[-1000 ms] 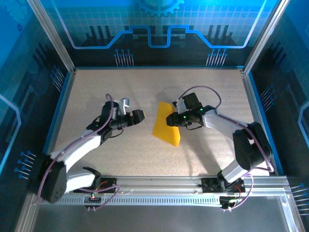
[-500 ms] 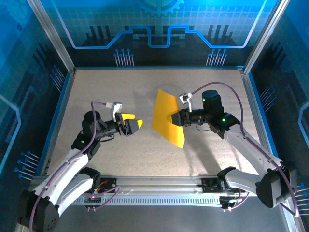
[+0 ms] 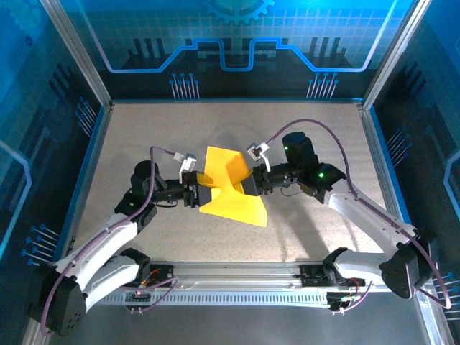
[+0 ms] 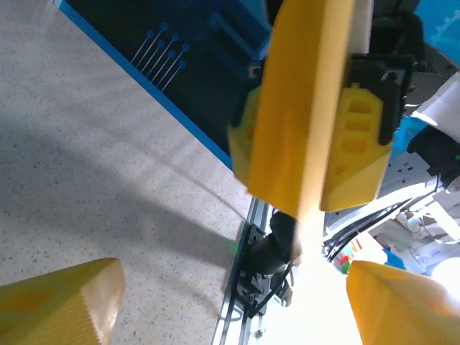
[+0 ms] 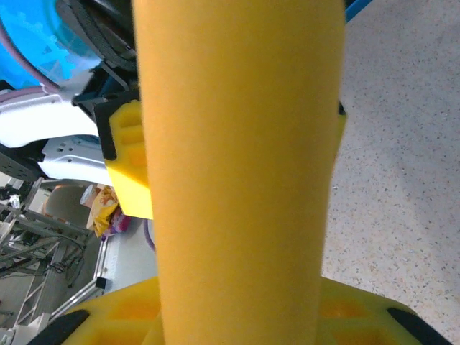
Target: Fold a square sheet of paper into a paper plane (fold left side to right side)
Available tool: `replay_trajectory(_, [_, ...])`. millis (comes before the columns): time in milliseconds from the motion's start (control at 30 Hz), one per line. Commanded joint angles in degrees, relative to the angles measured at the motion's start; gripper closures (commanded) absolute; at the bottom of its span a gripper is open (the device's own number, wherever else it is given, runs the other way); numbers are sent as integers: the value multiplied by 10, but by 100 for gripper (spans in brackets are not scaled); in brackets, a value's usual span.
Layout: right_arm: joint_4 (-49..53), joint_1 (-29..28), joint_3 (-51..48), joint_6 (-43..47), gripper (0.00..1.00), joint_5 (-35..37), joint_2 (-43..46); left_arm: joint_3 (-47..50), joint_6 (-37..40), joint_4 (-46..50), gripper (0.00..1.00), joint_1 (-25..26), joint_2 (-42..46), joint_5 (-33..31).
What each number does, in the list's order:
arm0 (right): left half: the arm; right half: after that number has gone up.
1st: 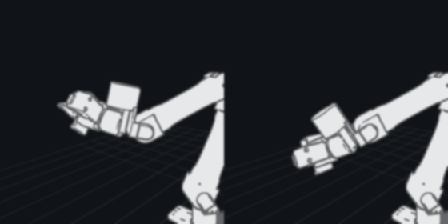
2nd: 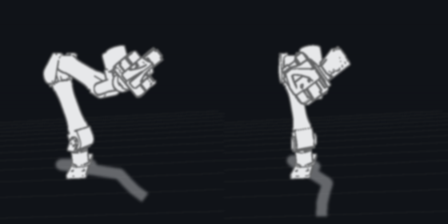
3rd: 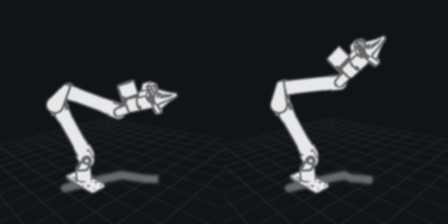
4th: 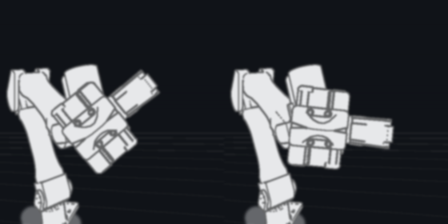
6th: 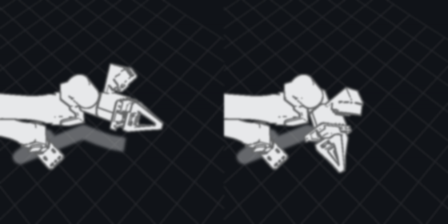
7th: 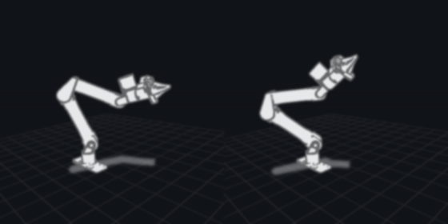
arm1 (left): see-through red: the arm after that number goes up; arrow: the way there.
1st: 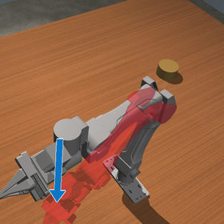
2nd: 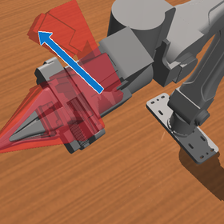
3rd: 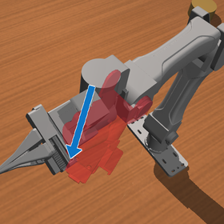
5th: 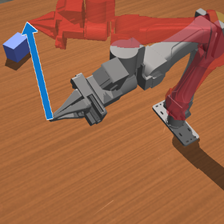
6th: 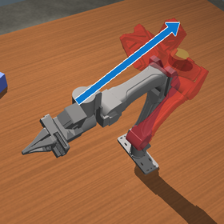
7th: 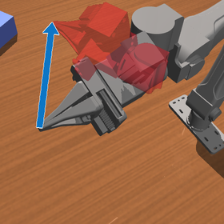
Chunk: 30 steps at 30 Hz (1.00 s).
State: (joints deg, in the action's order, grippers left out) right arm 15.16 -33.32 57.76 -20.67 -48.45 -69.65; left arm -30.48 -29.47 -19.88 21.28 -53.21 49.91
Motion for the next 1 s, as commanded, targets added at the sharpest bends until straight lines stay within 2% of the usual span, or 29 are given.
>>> replay_trajectory(0, [41, -6, 21, 41, 66, 1, -6, -17, 15, -6, 30, 2, 0, 18])
replay_trajectory(300, [104, -3, 17, 88, 66, 42, -18, -18, 20, 17, 80, 3, -20, -3])
replay_trajectory(400, [95, 6, 7, 82, 64, 50, -17, -20, 24, 43, 93, 3, -26, -26])
replay_trajectory(467, [85, 15, -1, 71, 60, 58, -16, -20, 23, 61, 100, 3, -30, -47])
replay_trajectory(633, [58, 56, -26, 29, 44, 98, -21, -14, 4, 94, 100, 4, -63, -101])
replay_trajectory(767, [34, 97, -52, -20, 31, 130, -44, -10, -25, 107, 100, 3, -124, -137])
replay_trajectory(967, [-60, 135, -102, -104, 27, 128, -101, -45, -41, 165, 100, 4, -256, -177])
